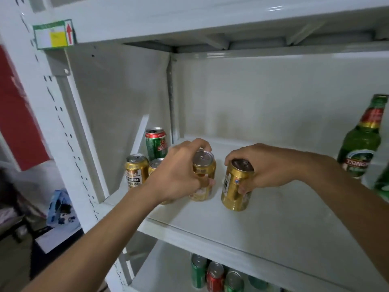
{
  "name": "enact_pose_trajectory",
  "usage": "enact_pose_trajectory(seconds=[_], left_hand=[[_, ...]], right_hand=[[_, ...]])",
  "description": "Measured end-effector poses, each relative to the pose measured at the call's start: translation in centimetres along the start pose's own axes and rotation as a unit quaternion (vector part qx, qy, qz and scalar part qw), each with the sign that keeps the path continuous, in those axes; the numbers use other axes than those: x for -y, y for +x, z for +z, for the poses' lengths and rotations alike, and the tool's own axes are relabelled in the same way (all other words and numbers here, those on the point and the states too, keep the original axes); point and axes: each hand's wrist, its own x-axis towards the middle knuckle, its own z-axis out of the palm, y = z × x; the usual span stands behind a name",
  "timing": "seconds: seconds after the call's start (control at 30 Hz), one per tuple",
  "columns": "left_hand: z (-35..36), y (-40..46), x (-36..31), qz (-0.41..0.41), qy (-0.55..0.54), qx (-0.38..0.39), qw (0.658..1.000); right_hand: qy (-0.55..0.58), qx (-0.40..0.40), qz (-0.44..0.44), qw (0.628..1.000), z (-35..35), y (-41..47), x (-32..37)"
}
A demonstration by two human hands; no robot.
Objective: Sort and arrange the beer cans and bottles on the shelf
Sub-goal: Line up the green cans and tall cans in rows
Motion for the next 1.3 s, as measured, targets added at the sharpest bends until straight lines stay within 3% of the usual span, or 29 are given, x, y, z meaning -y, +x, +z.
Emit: enact_pose_trajectory(seconds=[0.13,0.43,1.0,1.1,1.2,1.3], left_hand=[[-0.1,1.1,1.6,0.047,0.019,0.058,0.997],[1.0,1.5,3.4,0.062,0.049,0.112,0.991],[0.1,2.1,3.0,0.051,0.143,0.180,0.972],[-1.0,2.2,2.5,0.075,0.119,0.121,0.983],[-0.9,2.2,0.6,0.170,0.049,0.016,0.984],[1.8,2.6,-3.2,0.309,-0.065,-0.061,0.947]], right_hand=[[-0.024,-0.001,0.032,0.999,0.9,0.7,1.4],[-0.028,0.007,0.054,0.998,2.9,1.2,2.3],[0.106,-0.062,0.082,0.989,4.9,0.2,2.0],[0.175,-0.094,0.108,0.974,4.2,-2.4,1.4],[0.217,-0.193,0.142,0.946,3.7,-5.9,0.1],[0.241,-0.306,0.159,0.907,4.2,-8.7,-1.5]])
